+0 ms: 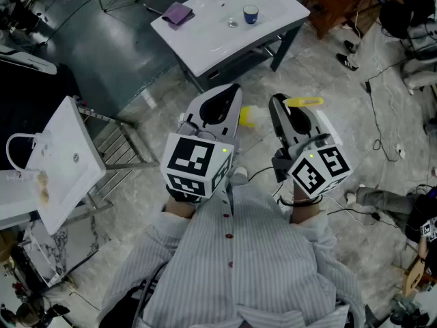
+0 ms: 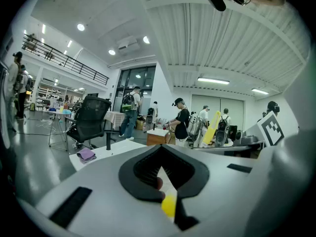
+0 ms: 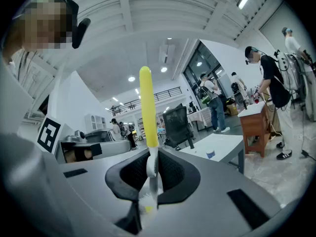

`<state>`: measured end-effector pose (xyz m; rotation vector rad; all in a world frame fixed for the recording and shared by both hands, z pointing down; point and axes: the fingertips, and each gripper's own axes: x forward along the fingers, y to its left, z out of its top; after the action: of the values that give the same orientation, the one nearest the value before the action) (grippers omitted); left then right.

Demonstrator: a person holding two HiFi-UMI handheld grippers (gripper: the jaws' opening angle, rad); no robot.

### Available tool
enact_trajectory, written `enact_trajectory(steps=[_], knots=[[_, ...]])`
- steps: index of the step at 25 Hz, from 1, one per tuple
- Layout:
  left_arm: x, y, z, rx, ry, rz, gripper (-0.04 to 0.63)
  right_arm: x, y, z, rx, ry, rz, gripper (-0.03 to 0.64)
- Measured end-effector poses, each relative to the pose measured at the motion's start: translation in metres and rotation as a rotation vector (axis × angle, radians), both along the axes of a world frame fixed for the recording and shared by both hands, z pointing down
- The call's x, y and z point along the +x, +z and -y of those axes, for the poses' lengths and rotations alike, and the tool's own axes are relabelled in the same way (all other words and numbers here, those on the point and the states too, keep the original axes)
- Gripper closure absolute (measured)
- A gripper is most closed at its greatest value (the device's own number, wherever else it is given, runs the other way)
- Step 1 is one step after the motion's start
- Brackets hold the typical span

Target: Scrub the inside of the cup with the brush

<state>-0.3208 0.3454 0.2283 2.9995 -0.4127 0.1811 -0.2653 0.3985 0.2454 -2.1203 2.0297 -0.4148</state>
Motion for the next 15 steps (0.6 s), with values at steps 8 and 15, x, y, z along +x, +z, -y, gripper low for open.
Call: enact_trajectory(steps=[8, 15], knots=[[0.004, 0.003, -0.012, 0.011, -0.01, -0.005, 0.588, 0.0, 0.002, -0.012, 0.008, -0.016, -0.026, 0.561], [0.007, 0.013, -0.029, 0.003, -0.028, -0.002, 0.588, 0.008, 0.01, -0.031, 0.009, -0.019, -0.003, 0.561]])
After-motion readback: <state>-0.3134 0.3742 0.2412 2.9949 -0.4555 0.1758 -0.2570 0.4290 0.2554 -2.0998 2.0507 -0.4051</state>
